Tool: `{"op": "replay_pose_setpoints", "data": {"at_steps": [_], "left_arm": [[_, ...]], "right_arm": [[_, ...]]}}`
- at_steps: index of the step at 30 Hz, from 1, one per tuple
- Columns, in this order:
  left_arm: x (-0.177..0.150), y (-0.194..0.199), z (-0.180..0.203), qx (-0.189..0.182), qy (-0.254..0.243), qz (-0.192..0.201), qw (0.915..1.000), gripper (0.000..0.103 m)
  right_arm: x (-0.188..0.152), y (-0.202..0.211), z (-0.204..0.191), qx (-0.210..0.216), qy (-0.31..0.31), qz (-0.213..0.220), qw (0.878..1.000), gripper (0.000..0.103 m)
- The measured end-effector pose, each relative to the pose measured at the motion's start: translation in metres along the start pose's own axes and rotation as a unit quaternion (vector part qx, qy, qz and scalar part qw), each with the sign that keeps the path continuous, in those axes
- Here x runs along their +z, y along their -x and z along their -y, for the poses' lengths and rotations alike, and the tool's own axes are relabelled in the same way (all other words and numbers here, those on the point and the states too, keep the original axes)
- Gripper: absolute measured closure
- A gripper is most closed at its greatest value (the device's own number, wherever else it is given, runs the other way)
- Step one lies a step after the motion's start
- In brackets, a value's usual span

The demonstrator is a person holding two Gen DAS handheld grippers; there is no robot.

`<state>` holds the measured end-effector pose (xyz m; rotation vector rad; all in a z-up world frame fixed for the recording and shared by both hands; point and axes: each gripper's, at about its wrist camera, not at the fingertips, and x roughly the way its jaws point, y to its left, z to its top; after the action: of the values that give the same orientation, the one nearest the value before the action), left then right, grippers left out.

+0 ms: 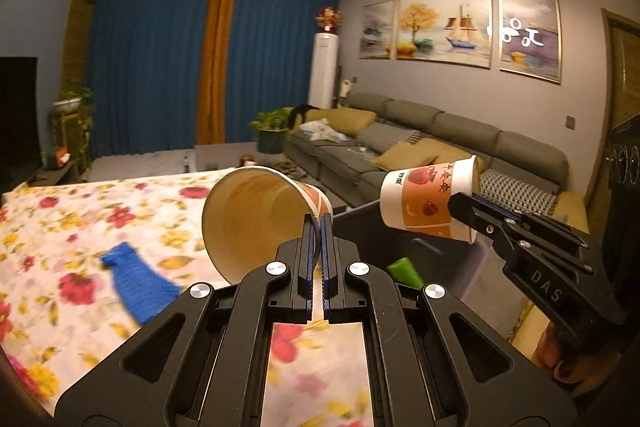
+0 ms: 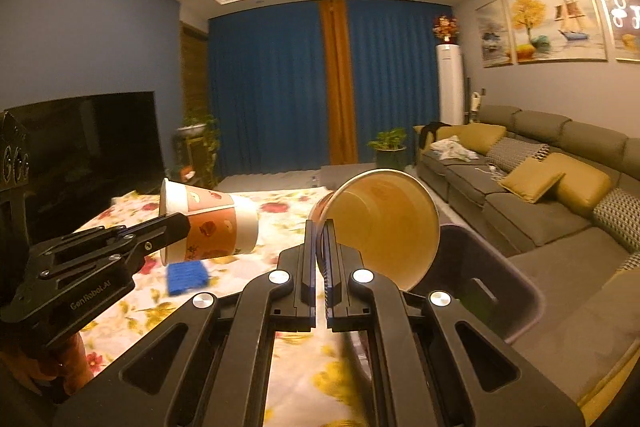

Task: Collect trash
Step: 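Hold both cups over the grey bin and open both grippers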

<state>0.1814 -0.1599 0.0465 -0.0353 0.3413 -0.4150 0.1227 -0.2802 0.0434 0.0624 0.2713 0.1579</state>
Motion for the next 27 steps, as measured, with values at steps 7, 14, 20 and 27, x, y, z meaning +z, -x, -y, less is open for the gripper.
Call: {"op": "replay_pose_setpoints", "data": {"at_steps": [7,14,20,27], "left_arm": [[0.002,-0.037,0.037,-0.036,-0.017,-0.005,0.9992,0.101],[-0.002,-0.066,0.055,-0.056,-0.02,-0.016,0.9981,0.101],[-0.005,-0.084,0.06,-0.065,-0.017,-0.022,0.9975,0.101],[-0.008,-0.098,0.059,-0.075,-0.015,-0.029,0.9967,0.1]], "right_arm": [[0.0,-0.001,0.035,-0.036,-0.018,0.012,0.999,0.099],[-0.003,-0.01,0.055,-0.052,-0.03,0.01,0.998,0.099],[-0.005,-0.015,0.065,-0.058,-0.04,0.011,0.997,0.099],[0.0,-0.026,0.07,-0.06,-0.052,0.011,0.997,0.099]]}}
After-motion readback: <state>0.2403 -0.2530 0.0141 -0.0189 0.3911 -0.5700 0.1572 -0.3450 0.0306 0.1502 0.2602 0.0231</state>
